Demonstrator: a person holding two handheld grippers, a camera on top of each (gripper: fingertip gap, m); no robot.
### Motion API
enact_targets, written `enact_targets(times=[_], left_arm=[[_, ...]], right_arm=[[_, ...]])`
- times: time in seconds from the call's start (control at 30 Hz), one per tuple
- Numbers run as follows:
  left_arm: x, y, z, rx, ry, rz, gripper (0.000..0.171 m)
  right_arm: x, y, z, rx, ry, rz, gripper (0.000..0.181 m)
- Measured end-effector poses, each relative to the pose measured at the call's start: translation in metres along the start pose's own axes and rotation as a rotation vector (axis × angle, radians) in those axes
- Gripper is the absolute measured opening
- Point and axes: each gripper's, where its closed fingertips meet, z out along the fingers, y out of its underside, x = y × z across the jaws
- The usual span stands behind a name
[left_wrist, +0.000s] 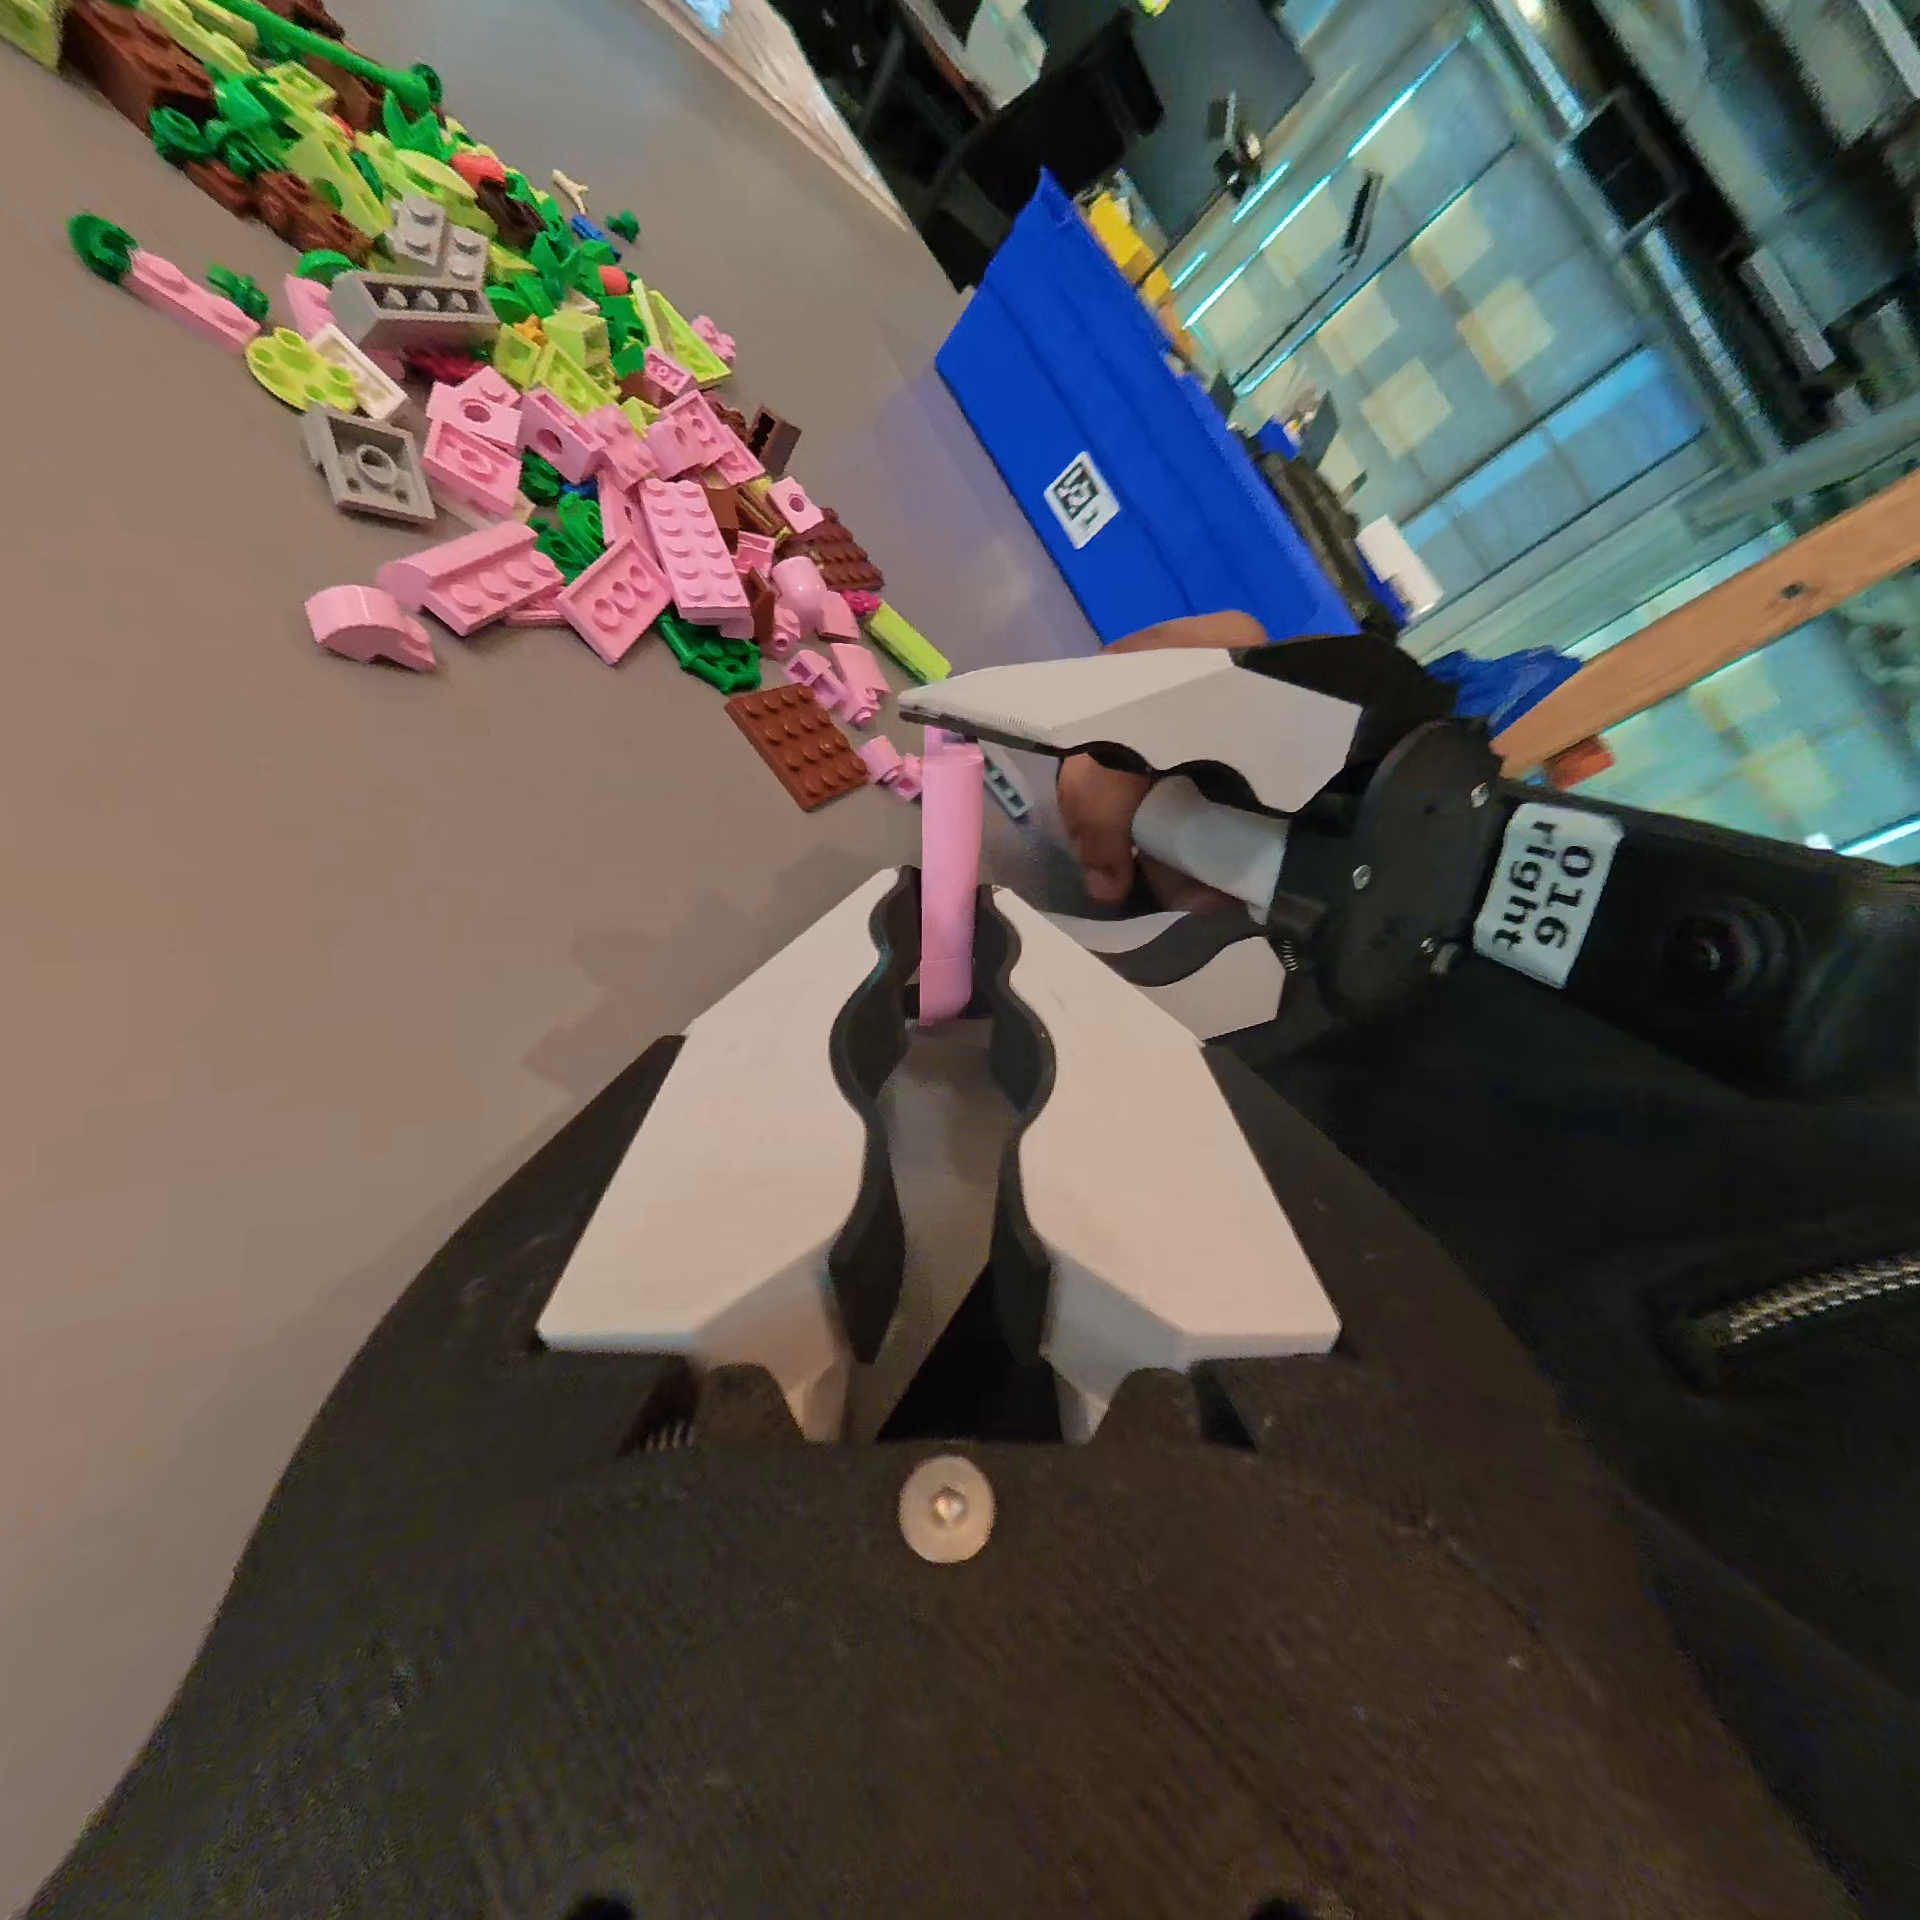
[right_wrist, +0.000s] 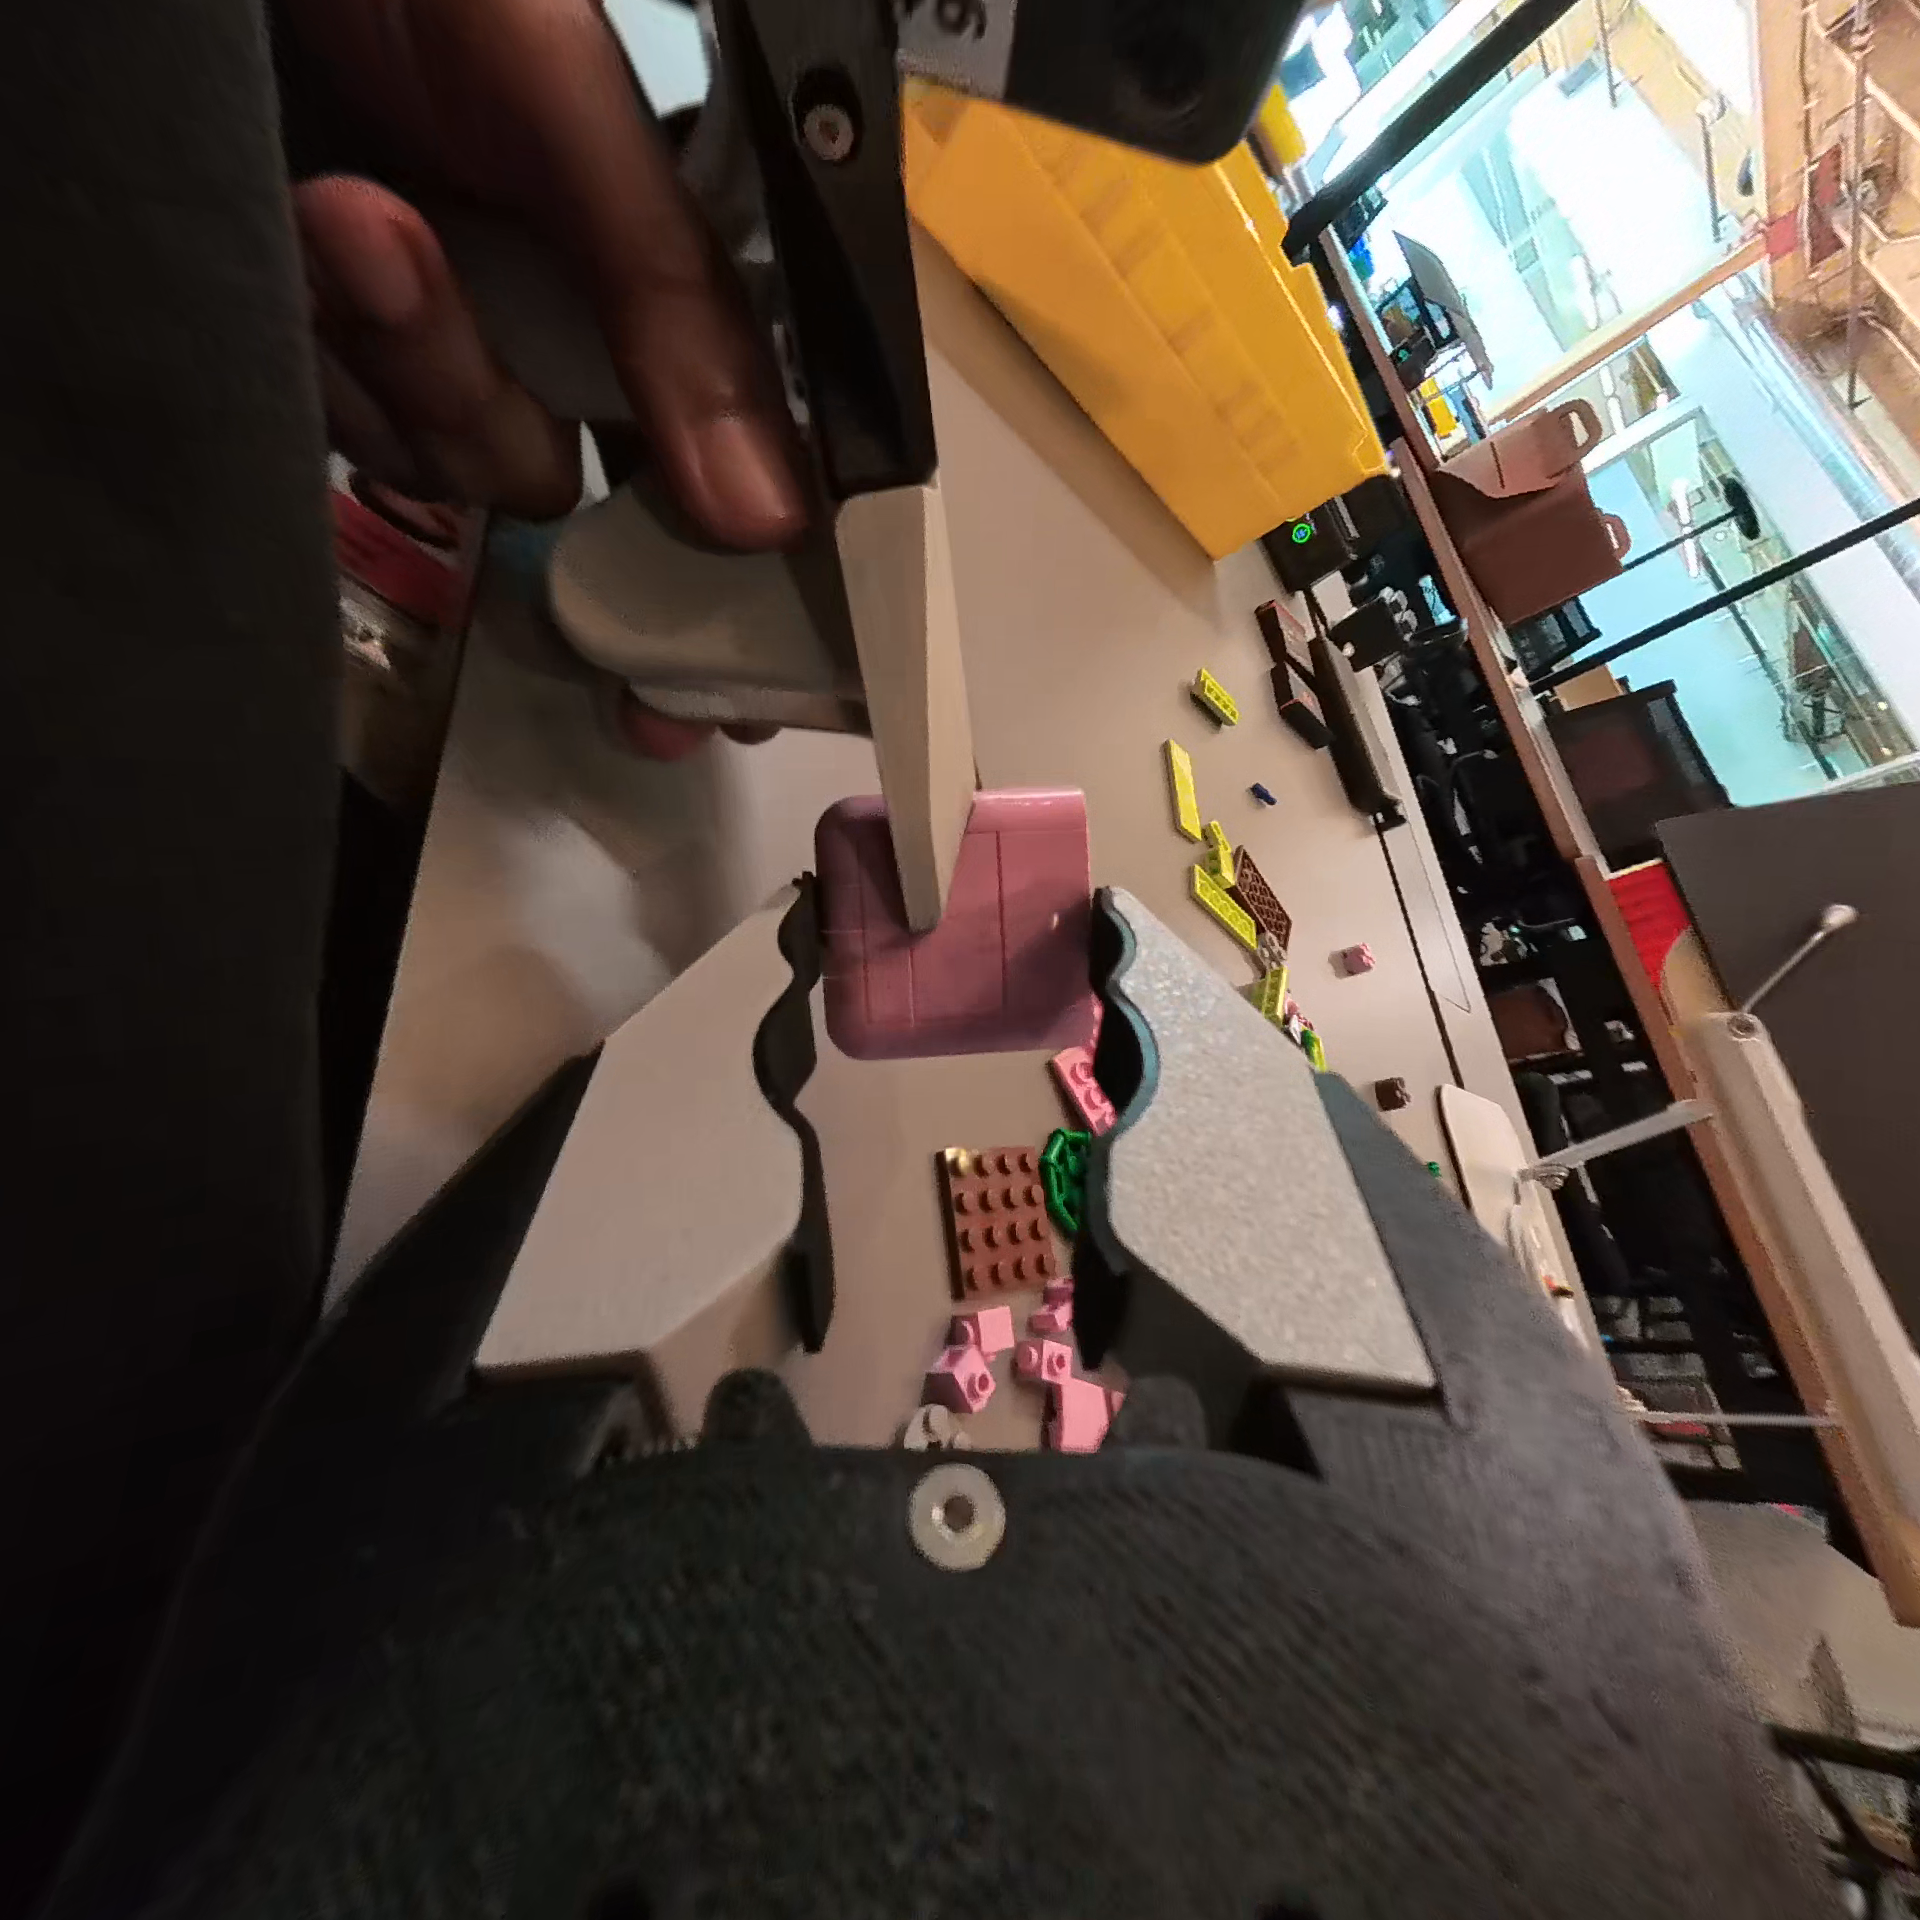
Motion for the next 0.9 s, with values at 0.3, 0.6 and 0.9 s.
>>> enact_targets(times=[0.3, 0.6, 0.9], left_arm=[[0.003, 0.002, 0.004, -0.052, -0.085, 0.189, 0.006], [0.003, -0.011, 0.003, 0.053, -0.071, 0.115, 0.006], [0.016, -0.023, -0.004, 0.119, -0.004, 0.177, 0.011]], right_arm=[[-0.001, 0.009, 0.017, -0.105, 0.018, -0.057, 0.051], [0.014, 0.009, 0.017, -0.148, 0.137, -0.084, 0.051], [0.018, 0.002, 0.012, -0.083, 0.125, -0.037, 0.051]])
